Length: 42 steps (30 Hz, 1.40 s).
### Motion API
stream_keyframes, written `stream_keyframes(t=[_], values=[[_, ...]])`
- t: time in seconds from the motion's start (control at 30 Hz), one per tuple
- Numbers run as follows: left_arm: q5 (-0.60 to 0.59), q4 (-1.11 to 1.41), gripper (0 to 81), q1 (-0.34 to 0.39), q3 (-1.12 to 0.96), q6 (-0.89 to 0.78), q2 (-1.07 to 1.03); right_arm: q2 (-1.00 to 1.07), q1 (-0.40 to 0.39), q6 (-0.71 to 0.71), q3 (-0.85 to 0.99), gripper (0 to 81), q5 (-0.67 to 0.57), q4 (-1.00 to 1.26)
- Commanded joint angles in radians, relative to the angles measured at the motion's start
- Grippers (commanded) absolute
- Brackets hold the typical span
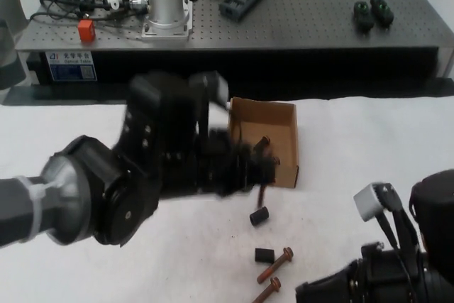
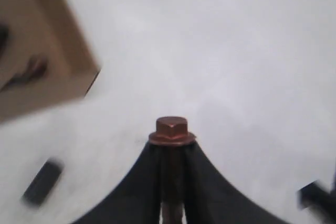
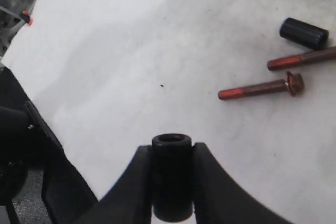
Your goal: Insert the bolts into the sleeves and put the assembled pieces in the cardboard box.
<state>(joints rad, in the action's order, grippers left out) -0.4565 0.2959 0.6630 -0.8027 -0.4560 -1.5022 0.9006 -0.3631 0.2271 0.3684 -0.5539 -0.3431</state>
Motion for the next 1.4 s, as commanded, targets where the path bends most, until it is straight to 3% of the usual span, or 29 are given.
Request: stream_keyframes(t=[0.0, 0.33, 0.53, 1.37], values=[[-0.068, 0.113, 0.6, 0.002, 0.013, -0.125, 0.000, -0.009, -0.027, 0.014, 0.005, 3.3, -0.017, 0.176], [-0.144, 0.200, 0.6, 0.002, 0.013, -0.180, 0.000, 0.068, -0.027, 0.150, 0.005, 3.3, 0.028, 0.437], [-0.148, 0.200, 0.6, 0.002, 0.013, -0.180, 0.000, 0.088, -0.025, 0.184, 0.005, 3.3, 0.177, 0.500], [-0.184, 0.200, 0.6, 0.002, 0.013, -0.180, 0.000, 0.088, -0.021, 0.229, 0.005, 3.3, 0.221, 0.648]])
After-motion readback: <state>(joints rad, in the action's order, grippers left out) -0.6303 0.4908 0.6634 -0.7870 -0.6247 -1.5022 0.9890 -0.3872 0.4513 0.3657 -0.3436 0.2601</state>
